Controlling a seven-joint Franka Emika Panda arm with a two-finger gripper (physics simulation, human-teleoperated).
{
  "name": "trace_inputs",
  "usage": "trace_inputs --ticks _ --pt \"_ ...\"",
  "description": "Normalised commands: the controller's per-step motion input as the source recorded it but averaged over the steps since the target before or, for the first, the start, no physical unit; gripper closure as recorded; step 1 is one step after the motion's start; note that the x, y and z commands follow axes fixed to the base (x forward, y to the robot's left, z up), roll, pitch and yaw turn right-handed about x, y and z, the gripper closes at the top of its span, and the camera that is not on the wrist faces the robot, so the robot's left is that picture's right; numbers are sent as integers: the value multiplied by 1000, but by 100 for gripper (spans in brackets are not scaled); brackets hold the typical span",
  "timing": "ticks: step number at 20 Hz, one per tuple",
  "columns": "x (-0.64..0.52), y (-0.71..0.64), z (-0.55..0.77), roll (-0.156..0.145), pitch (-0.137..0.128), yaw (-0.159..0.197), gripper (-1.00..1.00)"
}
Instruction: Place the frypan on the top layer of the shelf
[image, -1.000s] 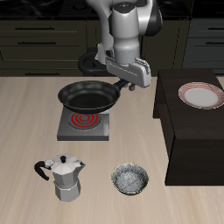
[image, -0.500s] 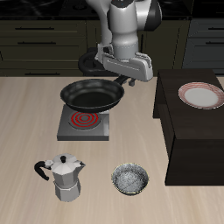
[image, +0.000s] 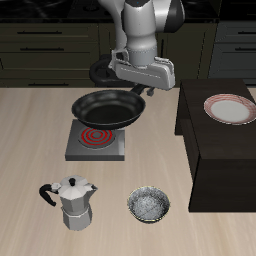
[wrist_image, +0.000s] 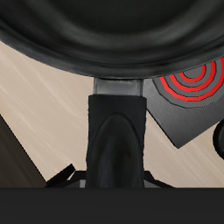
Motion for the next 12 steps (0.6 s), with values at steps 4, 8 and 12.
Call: trace_inputs --ticks 4,8,12 --pt "-11 86 -9 29 20 60 100" --pt "65 84 65 10 -12 63 100" --pt "189 17 34 10 38 89 100"
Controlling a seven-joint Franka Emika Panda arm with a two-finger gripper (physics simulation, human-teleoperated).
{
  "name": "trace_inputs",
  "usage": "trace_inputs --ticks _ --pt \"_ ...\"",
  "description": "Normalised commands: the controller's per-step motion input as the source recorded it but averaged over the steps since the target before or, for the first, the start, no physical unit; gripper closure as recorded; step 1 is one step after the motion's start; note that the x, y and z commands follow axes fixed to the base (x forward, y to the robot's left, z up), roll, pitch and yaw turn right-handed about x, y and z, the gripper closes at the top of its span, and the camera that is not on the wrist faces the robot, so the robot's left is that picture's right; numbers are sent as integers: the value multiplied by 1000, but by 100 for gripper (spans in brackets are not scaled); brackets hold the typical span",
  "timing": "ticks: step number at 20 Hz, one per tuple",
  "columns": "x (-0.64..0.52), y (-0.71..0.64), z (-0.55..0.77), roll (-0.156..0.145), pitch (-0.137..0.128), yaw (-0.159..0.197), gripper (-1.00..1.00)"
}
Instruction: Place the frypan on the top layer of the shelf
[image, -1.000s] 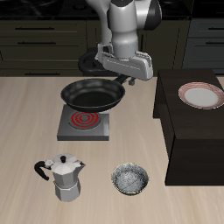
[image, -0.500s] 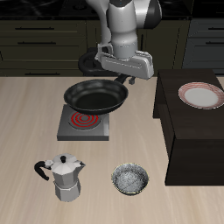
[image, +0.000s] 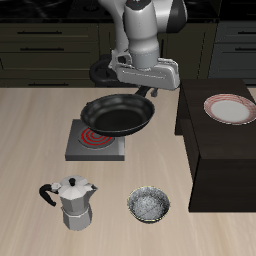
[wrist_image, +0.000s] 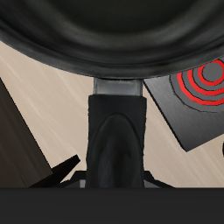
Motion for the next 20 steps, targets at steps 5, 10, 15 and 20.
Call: trace_inputs --ticks 5,10,15,20 --pt "107 -100 74 12 2 97 100" --pt "107 -113 6 -8 12 115 100" --pt "37 -18 65 30 2 153 100" --pt "49 -134 80 8 3 69 100"
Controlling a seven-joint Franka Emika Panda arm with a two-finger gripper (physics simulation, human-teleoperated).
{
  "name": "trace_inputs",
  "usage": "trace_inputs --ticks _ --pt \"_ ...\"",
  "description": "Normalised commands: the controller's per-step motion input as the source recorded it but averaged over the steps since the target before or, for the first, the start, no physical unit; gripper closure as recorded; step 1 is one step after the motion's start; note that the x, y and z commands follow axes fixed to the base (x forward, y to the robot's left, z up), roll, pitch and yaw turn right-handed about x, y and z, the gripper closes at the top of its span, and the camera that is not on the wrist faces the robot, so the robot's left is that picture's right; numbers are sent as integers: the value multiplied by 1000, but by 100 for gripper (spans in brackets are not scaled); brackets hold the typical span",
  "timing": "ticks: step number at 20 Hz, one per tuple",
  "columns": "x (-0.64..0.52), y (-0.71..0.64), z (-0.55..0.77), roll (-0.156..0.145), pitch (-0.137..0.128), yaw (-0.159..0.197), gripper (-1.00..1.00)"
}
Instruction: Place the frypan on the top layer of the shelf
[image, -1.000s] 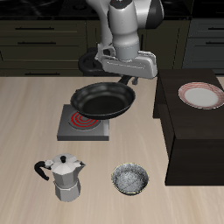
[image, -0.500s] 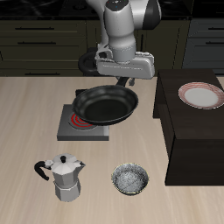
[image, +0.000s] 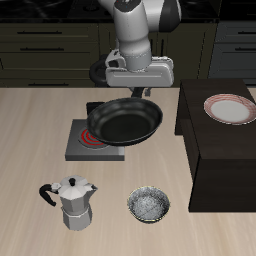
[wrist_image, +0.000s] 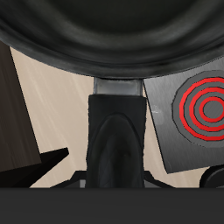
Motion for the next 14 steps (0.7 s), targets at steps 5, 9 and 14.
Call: trace_inputs --ticks 5,9,14 --pt "-5 -37 58 2 -7 115 100" --pt "23 0 20 12 3 87 100" --pt "41 30 55 10 3 116 100"
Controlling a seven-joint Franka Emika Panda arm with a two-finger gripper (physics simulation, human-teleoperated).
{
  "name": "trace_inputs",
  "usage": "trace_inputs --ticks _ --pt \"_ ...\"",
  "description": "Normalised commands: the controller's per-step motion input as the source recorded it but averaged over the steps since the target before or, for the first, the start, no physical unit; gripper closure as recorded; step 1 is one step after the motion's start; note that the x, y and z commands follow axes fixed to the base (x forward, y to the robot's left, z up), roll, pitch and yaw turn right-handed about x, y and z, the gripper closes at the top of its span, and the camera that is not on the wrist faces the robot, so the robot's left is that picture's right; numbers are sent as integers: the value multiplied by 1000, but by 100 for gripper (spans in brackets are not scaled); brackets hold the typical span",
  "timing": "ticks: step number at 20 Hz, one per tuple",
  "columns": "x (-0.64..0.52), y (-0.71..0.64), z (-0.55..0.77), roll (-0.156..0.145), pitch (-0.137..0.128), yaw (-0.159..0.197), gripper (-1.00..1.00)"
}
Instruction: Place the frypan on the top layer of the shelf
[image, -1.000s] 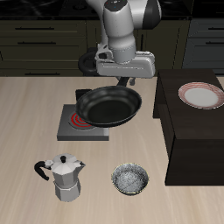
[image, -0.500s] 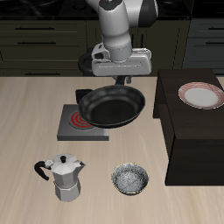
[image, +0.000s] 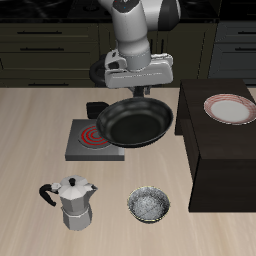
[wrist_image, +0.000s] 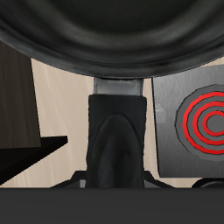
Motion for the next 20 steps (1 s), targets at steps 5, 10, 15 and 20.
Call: trace_inputs --ticks 5,10,15,20 --pt "40 -16 46 1 -1 90 100" --pt "48 -48 -24 6 14 54 100" --pt "17 -225 -10 -16 -13 96 100" --pt "12 -246 61 -36 -21 123 100"
